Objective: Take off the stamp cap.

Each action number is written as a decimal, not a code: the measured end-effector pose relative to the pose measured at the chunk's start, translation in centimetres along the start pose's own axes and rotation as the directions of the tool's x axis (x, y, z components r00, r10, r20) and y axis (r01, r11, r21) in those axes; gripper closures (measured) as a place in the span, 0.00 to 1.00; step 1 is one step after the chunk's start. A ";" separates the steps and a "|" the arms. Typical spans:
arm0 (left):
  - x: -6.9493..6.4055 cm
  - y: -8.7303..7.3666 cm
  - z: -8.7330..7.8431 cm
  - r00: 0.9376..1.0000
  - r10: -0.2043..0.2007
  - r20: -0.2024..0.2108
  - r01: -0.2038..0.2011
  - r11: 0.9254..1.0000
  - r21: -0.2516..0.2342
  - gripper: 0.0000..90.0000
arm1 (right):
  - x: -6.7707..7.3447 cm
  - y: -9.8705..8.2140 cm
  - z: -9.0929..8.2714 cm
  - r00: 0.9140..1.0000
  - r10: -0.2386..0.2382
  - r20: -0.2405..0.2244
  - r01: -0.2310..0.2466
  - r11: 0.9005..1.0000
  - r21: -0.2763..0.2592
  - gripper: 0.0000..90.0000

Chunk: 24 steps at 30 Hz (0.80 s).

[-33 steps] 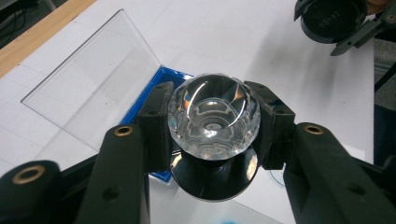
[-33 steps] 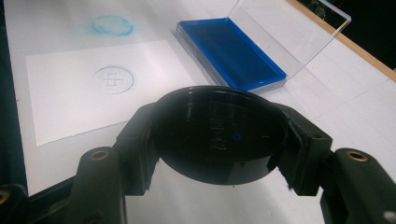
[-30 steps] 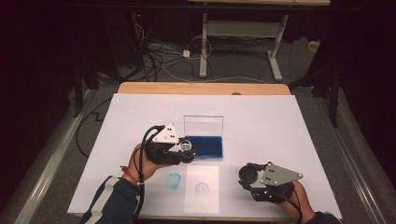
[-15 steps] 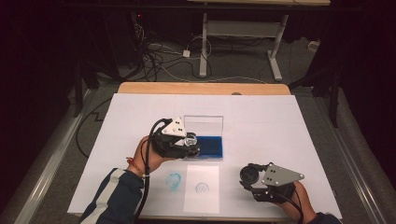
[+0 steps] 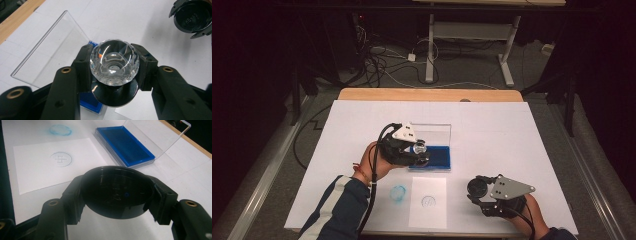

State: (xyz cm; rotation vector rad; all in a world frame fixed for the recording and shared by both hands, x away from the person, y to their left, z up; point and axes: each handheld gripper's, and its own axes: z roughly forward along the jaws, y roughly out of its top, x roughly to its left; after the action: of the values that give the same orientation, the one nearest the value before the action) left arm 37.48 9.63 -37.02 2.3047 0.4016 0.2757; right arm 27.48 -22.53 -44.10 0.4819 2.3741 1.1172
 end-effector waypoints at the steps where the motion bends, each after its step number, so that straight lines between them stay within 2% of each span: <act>1: 0.0 0.1 0.1 1.000 -0.002 -0.002 0.002 1.000 0.001 0.60 | 0.0 0.0 0.0 1.000 0.000 -0.001 0.000 1.000 0.001 0.43; 13: 1.1 0.4 1.2 1.000 -0.014 0.010 0.014 1.000 0.014 0.60 | -0.4 0.1 0.5 1.000 0.008 -0.012 -0.008 1.000 0.006 0.43; 24: 1.0 0.7 1.9 1.000 -0.006 0.015 0.005 1.000 0.017 0.60 | -0.5 0.1 0.4 1.000 -0.002 -0.013 0.002 1.000 0.001 0.43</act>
State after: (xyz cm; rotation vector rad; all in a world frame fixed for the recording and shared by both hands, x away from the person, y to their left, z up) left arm 39.21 8.26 -37.74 2.3202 0.4040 0.2531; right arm 28.08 -22.46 -44.08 0.4741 2.3861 1.1217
